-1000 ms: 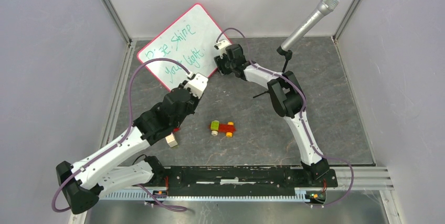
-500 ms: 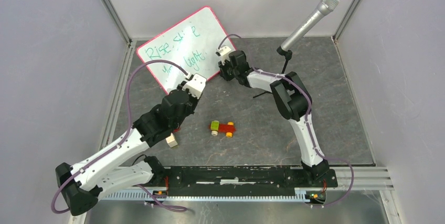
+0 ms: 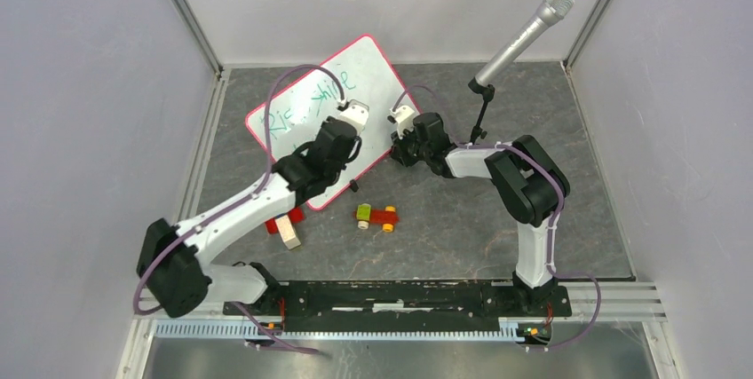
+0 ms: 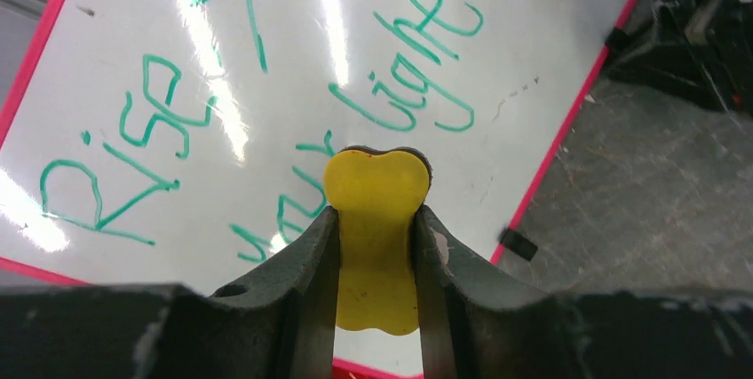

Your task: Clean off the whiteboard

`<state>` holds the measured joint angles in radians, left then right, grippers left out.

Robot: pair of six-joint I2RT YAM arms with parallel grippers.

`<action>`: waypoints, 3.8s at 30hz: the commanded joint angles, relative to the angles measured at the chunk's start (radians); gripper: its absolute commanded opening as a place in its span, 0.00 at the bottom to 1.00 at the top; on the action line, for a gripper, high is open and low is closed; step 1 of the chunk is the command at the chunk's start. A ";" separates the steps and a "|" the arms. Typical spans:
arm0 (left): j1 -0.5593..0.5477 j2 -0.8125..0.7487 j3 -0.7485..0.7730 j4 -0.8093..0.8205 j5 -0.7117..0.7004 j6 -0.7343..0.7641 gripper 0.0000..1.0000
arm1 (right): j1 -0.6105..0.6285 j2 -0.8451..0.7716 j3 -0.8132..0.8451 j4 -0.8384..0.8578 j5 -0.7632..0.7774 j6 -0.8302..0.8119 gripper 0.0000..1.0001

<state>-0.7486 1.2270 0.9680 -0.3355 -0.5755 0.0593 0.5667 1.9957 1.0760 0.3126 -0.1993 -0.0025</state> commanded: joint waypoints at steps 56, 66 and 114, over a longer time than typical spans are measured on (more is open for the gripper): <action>0.072 0.519 0.252 0.079 -0.252 -0.163 0.36 | 0.009 -0.001 0.045 -0.088 -0.134 -0.010 0.00; 0.195 0.404 0.245 0.142 -0.237 -0.048 0.33 | 0.009 0.024 0.058 -0.092 -0.132 0.001 0.00; 0.167 0.399 0.125 0.184 -0.132 -0.133 0.23 | 0.001 0.081 0.091 -0.110 -0.120 0.023 0.00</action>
<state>-0.5419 1.6238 1.1358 -0.1509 -0.7059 -0.0528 0.5606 2.0453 1.1614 0.2523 -0.2882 0.0250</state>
